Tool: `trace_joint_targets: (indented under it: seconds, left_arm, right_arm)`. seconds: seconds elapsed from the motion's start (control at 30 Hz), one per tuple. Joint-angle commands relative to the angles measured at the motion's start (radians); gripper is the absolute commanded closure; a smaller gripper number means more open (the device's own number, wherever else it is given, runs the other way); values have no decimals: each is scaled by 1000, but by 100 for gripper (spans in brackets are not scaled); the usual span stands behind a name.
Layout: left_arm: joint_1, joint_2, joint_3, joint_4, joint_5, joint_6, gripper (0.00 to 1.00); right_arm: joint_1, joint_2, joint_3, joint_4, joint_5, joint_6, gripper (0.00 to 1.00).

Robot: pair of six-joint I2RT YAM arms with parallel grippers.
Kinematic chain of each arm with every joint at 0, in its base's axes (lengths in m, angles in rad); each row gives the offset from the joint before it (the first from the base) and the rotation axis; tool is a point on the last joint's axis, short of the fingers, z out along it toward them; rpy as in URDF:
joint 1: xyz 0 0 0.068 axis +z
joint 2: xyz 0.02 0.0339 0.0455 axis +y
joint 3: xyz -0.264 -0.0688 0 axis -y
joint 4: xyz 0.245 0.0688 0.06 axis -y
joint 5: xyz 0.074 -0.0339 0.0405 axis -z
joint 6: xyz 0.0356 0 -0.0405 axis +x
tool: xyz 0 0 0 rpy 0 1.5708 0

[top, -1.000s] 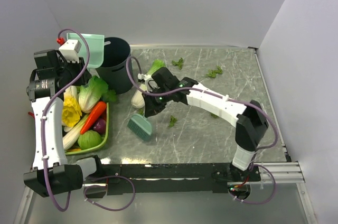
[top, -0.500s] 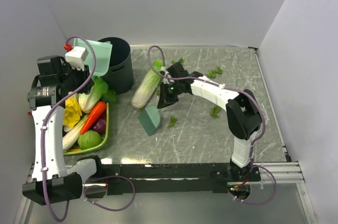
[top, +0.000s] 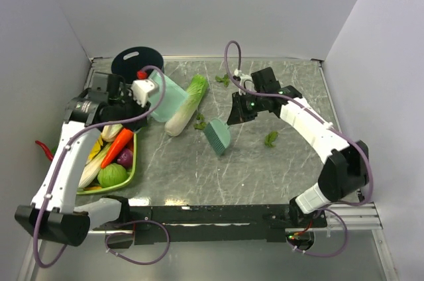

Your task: Sweep away the paper scraps from the table

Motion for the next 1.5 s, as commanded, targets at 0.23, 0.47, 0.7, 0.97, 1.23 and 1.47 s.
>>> trace_joint_targets:
  seconds: [0.23,0.47,0.7,0.97,1.23,1.47]
  left_arm:
    - [-173,0,-156,-264,8,387,99]
    - [-359,57,-275,-163,-50,253,98]
    - [-482,180,-363,-27,-178,127,99]
    - [-485,195,-457,137,-275,41,68]
    - [-485,174,-555,256,-281,27,30]
    - [-453,63,-650,285,-276,21,24]
  right_arm:
    - [0,-124,152,-62,208,-329,100]
    - [-9,-187,-57,349,256,-917,100]
    - [-8,-53,-26,368,104,-1213,100]
    - [5,83,6,415,12,-1470,100]
    - [20,168,110,320,-10,-1553,100]
    - [25,126,86,300,-37,-1493,100]
